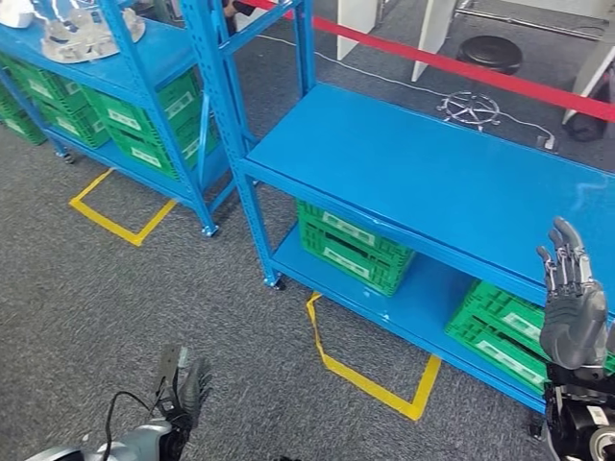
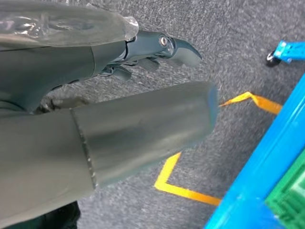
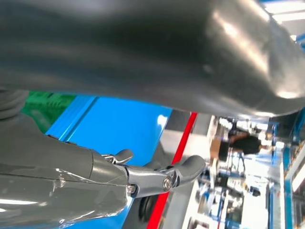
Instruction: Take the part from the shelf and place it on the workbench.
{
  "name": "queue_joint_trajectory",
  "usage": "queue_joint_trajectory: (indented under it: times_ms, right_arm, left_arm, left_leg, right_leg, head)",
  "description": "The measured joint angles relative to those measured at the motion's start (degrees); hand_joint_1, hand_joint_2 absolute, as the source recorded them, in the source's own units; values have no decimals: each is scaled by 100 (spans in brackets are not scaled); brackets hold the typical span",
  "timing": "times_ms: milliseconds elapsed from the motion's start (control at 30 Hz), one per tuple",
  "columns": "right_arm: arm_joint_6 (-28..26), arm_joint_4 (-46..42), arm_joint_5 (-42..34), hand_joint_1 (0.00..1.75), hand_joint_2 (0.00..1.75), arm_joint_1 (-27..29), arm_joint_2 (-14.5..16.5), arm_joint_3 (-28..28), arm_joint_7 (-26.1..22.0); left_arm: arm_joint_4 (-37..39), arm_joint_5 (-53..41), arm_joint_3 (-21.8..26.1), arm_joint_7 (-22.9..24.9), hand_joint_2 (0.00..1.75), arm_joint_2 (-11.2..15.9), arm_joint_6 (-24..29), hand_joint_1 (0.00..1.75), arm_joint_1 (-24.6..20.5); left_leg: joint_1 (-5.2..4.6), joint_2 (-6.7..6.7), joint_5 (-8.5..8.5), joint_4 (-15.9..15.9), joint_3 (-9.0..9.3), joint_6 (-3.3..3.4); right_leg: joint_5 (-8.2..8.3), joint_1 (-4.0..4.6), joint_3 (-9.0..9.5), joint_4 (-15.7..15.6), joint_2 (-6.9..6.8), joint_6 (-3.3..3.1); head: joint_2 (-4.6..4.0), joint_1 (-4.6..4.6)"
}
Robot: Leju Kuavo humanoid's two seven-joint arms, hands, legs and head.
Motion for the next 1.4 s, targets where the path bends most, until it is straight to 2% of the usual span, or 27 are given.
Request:
queue_joint_trajectory:
  times_ms: [33, 67, 100, 133, 200, 233, 267, 300, 333, 400, 433, 467, 500, 533, 567, 600, 633, 667, 700, 733, 867, 1167, 1400]
  right_arm:
    - [1, 8, -2, 0, 0, 2, 1, 1, 5]
    - [1, 15, -4, 0, 0, 3, 3, 1, 9]
    - [2, 20, -8, 0, 0, 4, 7, 1, 10]
    - [3, 22, -11, 0, 0, 4, 10, 1, 11]
    - [5, 23, -13, 0, 0, 4, 18, 1, 11]
    - [6, 24, -13, 0, 0, 6, 19, 0, 12]
    - [6, 24, -13, 0, 0, 8, 20, 0, 12]
    - [6, 24, -13, 0, 0, 12, 21, -2, 12]
    - [6, 24, -13, 0, 0, 16, 21, -4, 9]
    - [7, 30, -14, 0, 0, 6, 22, -13, 1]
    - [7, 36, -15, 0, 0, 1, 22, -17, -4]
    - [10, 45, -17, 0, 0, -3, 23, -20, -13]
    - [14, 55, -22, 0, 0, 4, 23, -21, -26]
    - [19, 64, -26, 0, 0, 15, 24, -22, -42]
    - [24, 71, -30, 0, 0, 22, 24, -23, -62]
    - [29, 74, -32, 0, 0, 24, 24, -26, -80]
    - [33, 74, -32, 0, 0, 23, 24, -28, -93]
    - [37, 75, -33, 0, 0, 20, 24, -30, -102]
    - [40, 75, -33, 0, 0, 18, 24, -32, -109]
    - [41, 75, -33, 0, 0, 19, 25, -33, -111]
    - [42, 77, -33, 0, 0, 25, 26, -33, -113]
    - [47, 88, -33, 0, 0, 24, 28, -37, -116]
    - [53, 90, -10, 0, 0, 26, 28, -40, -116]
  left_arm:
    - [0, -6, 1, 1, 0, 1, 0, 0, 15]
    - [0, -13, 1, 1, 0, 1, 0, 0, 23]
    - [0, -19, 1, 2, 0, 2, 0, 0, 22]
    - [0, -24, 1, 2, 0, 4, 0, 0, 15]
    - [0, -31, 2, 2, 0, 13, 0, 0, -3]
    - [0, -32, 3, 2, 0, 15, 0, 0, -6]
    - [0, -32, 4, 1, 0, 14, 0, 0, -10]
    - [-1, -33, 4, 1, 0, 3, 0, 0, -16]
    - [-1, -33, 5, 0, 0, -4, 1, 0, -25]
    - [-2, -33, 9, -2, 0, -15, 4, 0, -40]
    - [-2, -33, 10, -3, 0, -10, 7, 0, -38]
    - [-2, -33, 11, -4, 0, -10, 14, 0, -27]
    - [-2, -33, 12, -5, 0, -9, 25, 0, -13]
    - [-2, -33, 12, -7, 0, -8, 35, 0, 1]
    - [-2, -33, 12, -9, 0, -8, 45, 0, 9]
    - [-2, -33, 12, -11, 0, -10, 52, 0, 12]
    - [-2, -33, 12, -14, 0, -15, 55, 0, 11]
    - [-2, -33, 12, -16, 0, -19, 57, 0, 8]
    - [-2, -33, 12, -17, 0, -22, 58, 0, 6]
    - [-2, -33, 12, -17, 0, -22, 59, 0, 7]
    - [-2, -33, 12, -20, 0, -15, 59, 0, 9]
    - [-2, -34, 14, -25, 0, -15, 143, 0, -1]
    - [-2, -51, 14, -111, 0, -17, 270, 0, 0]
  left_leg:
    - [-2, -25, 28, 145, -119, 13]
    - [-4, -42, 153, 81, -137, 31]
    - [-4, -75, 372, -220, -38, 57]
    - [-3, -163, 606, -631, 126, 84]
    - [7, -372, 902, -1333, 414, 128]
    - [5, -428, 939, -1485, 477, 144]
    - [-1, -414, 932, -1532, 496, 162]
    - [3, -346, 938, -1550, 508, 189]
    - [6, -295, 946, -1578, 527, 219]
    - [29, -207, 966, -1636, 565, 273]
    - [25, -174, 967, -1646, 577, 286]
    - [24, -142, 962, -1647, 581, 295]
    - [22, -110, 956, -1646, 583, 298]
    - [21, -80, 949, -1645, 587, 297]
    - [21, -58, 941, -1643, 595, 291]
    - [22, -43, 931, -1643, 611, 280]
    - [22, -33, 920, -1643, 631, 265]
    - [12, -26, 909, -1641, 646, 245]
    - [4, -21, 901, -1637, 652, 220]
    - [-10, -17, 888, -1624, 647, 200]
    - [-37, 0, 902, -1616, 640, 289]
    - [-30, 5, 950, -1725, 687, 165]
    - [-31, 5, 949, -1728, 688, 131]
  right_leg:
    - [1, 4, 3, 1, 85, -5]
    - [1, 7, 8, 1, 171, -7]
    - [1, 8, 16, 2, 256, -7]
    - [0, 5, 21, 3, 331, -5]
    - [-9, 17, 4, 22, 474, 24]
    - [-13, 12, -11, 29, 535, 48]
    - [-14, 7, -24, 31, 595, 82]
    - [-15, -5, -39, 20, 645, 113]
    - [-41, -5, -59, 40, 608, 142]
    - [-258, 2, -214, 361, 331, 199]
    - [-441, -6, -361, 704, 149, 225]
    - [-635, -23, -552, 1127, 28, 254]
    - [-767, -42, -722, 1496, -24, 277]
    - [-798, -57, -815, 1695, -48, 294]
    - [-716, -67, -792, 1660, -59, 304]
    - [-534, -72, -646, 1375, -66, 304]
    - [-316, -72, -424, 936, -80, 293]
    - [-171, -62, -204, 516, -98, 275]
    - [-89, -47, -31, 201, -109, 249]
    - [-66, -40, 66, 18, -116, 227]
    - [-78, -36, 106, -47, -86, 212]
    - [-85, -23, 103, -46, -83, 140]
    - [-83, -24, 106, -46, -83, 138]
  head:
    - [0, -2]
    - [0, -4]
    - [0, -7]
    - [0, -10]
    - [0, -11]
    - [0, -6]
    - [0, -4]
    - [0, -3]
    - [0, -1]
    - [0, 45]
    - [0, 73]
    - [0, 98]
    - [0, 100]
    - [0, 100]
    - [0, 100]
    - [0, 100]
    - [0, 101]
    - [0, 101]
    - [0, 99]
    - [0, 96]
    - [0, 74]
    - [0, 68]
    - [0, 71]
